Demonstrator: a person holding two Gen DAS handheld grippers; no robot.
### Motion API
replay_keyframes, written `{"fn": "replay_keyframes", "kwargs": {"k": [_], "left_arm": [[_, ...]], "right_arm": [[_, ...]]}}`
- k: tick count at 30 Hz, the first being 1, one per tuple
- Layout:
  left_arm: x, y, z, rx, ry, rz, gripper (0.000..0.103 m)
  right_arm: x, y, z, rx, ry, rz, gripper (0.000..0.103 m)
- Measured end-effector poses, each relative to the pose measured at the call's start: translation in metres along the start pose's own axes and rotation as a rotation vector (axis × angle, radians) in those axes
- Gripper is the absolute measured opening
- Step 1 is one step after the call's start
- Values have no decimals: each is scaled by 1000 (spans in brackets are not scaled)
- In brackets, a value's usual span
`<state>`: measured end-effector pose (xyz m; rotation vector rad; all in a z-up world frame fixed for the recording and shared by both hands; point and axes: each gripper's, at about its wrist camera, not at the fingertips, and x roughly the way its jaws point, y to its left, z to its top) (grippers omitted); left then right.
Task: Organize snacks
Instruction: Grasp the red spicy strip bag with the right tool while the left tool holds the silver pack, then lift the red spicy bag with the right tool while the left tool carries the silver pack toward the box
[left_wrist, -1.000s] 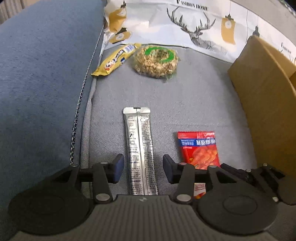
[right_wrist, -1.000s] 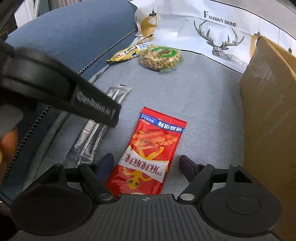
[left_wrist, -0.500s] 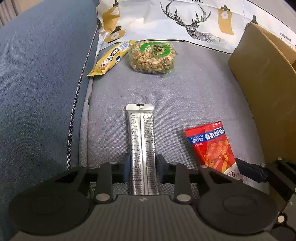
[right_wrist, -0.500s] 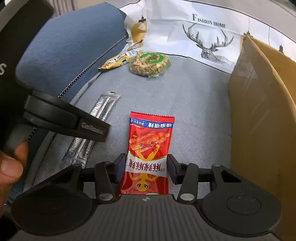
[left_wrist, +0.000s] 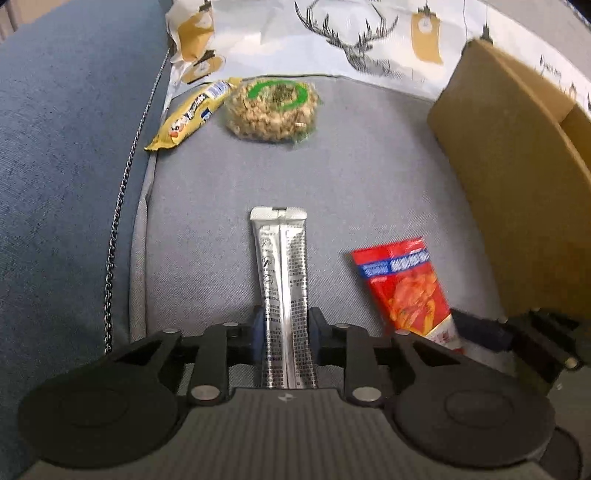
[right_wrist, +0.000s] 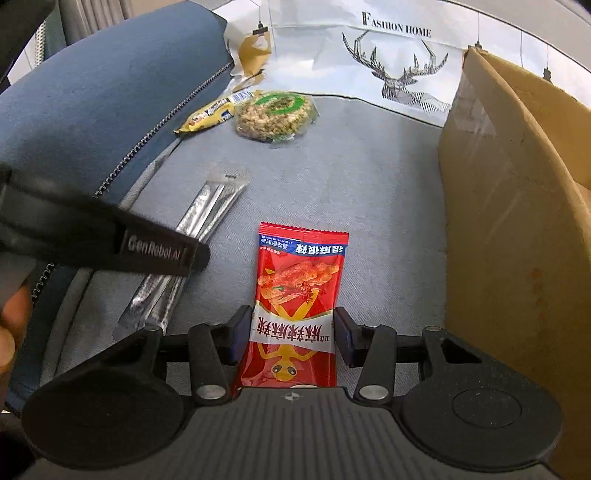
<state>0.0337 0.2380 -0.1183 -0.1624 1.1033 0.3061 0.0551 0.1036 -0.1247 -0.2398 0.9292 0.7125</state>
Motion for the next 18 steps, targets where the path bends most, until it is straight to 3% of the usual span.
{"fn": "replay_keyframes", "kwargs": {"k": [9,18], "left_arm": [[-1,-5,-1,41,-6,18,30],[-5,-4,1,24,-23,3,22]], "right_arm": [[1,0,0,1,5,-5,53],[-4,2,-1,-23,-39,-8,49]]}}
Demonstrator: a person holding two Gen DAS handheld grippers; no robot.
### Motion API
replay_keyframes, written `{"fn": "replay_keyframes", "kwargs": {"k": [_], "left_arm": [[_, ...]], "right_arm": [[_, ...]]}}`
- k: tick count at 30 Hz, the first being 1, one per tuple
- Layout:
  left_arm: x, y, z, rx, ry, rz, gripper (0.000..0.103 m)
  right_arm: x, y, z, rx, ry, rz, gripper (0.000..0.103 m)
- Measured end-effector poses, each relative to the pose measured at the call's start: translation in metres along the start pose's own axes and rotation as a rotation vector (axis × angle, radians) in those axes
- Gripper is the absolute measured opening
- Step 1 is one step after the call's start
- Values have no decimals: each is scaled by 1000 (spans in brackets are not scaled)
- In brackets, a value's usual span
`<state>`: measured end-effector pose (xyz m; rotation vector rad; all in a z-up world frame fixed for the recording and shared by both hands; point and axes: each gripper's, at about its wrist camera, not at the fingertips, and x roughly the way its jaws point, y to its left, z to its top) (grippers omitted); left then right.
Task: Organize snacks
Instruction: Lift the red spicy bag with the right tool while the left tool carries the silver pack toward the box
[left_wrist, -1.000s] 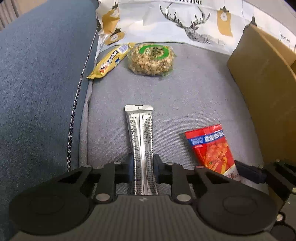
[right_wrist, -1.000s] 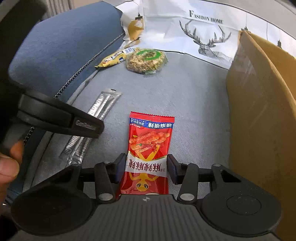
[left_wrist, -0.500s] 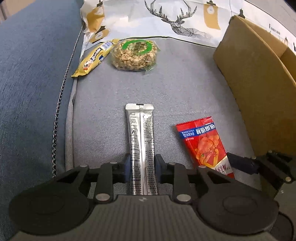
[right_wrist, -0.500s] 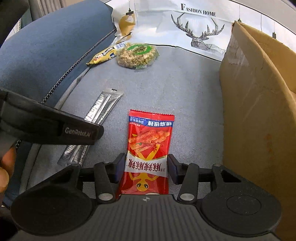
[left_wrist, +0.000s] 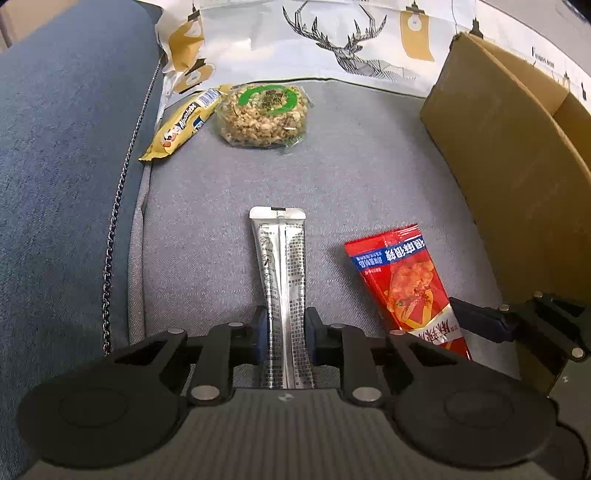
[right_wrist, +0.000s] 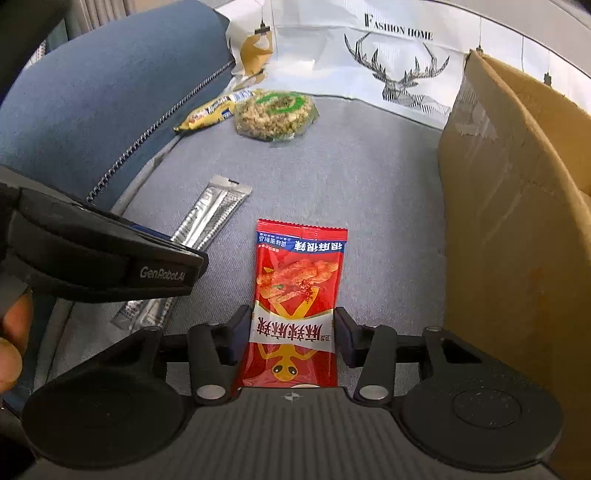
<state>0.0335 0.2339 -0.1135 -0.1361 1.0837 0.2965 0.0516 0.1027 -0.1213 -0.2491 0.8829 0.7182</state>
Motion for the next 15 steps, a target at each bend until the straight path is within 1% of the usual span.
{"fn": "replay_keyframes", "kwargs": {"k": [4,9,15], "left_arm": [[-6,2,1,-20,-22,-13,21],[-12,1,3,-33,-44,-21,21],[-22,-1,1,-42,-78,-28,21]], "right_arm": [[-8,-2,1,2,-40,-2,48],[-15,-5,1,26,-64,-1,48],[-27,-2,0,16,-106,4,48]]}}
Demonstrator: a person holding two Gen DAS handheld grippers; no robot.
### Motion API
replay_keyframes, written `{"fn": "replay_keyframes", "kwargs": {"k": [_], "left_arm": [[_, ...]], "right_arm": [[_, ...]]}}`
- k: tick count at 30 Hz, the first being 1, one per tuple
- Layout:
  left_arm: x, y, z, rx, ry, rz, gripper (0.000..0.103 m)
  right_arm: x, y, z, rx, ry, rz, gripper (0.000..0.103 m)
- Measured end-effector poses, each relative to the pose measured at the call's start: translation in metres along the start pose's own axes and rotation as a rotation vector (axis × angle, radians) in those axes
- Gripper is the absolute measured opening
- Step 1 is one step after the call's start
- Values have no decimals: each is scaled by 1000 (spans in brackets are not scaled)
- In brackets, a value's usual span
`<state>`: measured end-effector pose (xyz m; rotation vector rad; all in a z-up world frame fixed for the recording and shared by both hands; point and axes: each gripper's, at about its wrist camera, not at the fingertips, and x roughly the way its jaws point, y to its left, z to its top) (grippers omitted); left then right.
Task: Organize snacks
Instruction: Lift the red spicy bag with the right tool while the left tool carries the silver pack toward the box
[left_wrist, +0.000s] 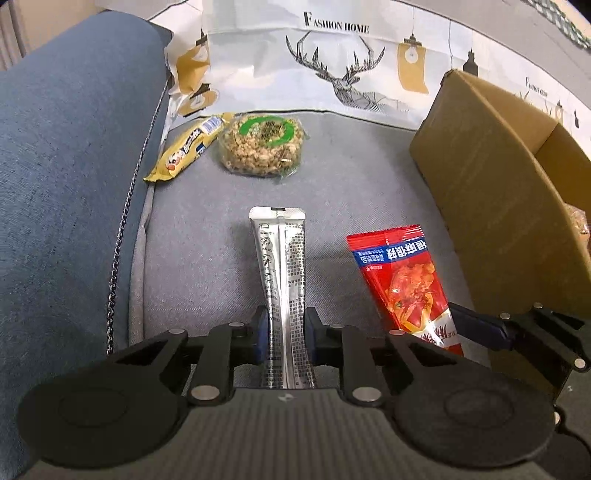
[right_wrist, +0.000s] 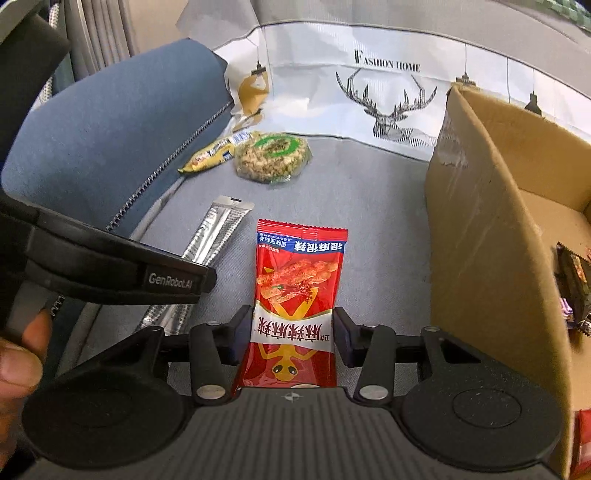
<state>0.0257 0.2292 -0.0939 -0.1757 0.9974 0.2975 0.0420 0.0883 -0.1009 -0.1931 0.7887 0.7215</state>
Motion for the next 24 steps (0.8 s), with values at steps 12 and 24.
{"fn": "replay_keyframes", "kwargs": {"k": [12,24], "left_arm": [[-26,-4,1,-16,-80,10,21],[-56,-6,13,-59,-203,54,21]], "right_arm": [[-31,3,9,-48,-110,14,48],[-69,-9,16,-72,-257,59,48]]}}
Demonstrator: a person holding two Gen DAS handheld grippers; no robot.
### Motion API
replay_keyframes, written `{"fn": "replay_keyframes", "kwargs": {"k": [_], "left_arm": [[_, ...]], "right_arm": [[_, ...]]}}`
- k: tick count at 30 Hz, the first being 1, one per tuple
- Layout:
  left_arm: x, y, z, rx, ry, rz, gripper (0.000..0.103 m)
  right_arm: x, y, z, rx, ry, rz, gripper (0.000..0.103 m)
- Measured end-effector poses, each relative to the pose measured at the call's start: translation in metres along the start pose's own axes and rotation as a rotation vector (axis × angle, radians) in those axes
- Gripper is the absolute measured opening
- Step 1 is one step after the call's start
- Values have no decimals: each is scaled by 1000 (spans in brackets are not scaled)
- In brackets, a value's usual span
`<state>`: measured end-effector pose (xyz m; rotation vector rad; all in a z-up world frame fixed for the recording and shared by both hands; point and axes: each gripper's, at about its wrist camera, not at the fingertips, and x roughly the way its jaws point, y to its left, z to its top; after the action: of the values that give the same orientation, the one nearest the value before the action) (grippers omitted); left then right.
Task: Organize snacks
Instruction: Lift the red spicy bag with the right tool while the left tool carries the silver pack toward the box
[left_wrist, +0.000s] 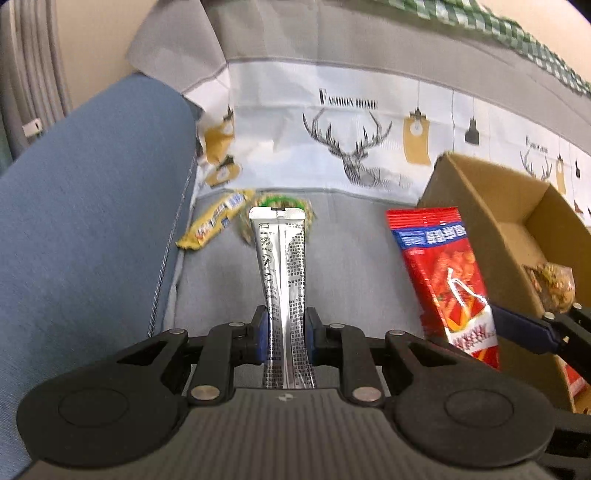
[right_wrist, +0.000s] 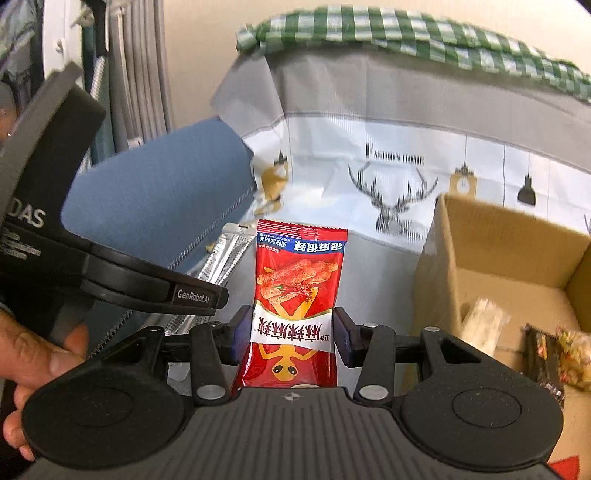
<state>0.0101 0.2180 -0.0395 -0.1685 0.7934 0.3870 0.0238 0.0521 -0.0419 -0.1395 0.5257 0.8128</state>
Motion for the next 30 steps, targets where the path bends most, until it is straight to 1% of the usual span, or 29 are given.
{"fn": "replay_keyframes", "kwargs": {"k": [6,9,12,17,21,26,30], "left_arm": [[-17,-6,14,-26,-71,-1,22],[-25,-13,20,-42,-110,-10,22],[-32,-21,24,-35,-150,-12,22],[-37,-34,29,-44,-200,-32,22],[-38,-46,33,-39,-219,-48,22],[-41,-64,39,-41,-256,-86,22],[-43,-80,44,-42,-287,-132,22]], "right_arm": [[-23,-13,8,-13,-84,47,48],[-34,-23,11,-3,-120,57,48],[-43,-33,13,14,-150,63,48],[-54,-51,16,28,-195,54,48],[-60,-67,18,44,-214,41,48],[-67,-88,20,65,-232,21,48],[-76,-107,19,90,-245,3,48]]}}
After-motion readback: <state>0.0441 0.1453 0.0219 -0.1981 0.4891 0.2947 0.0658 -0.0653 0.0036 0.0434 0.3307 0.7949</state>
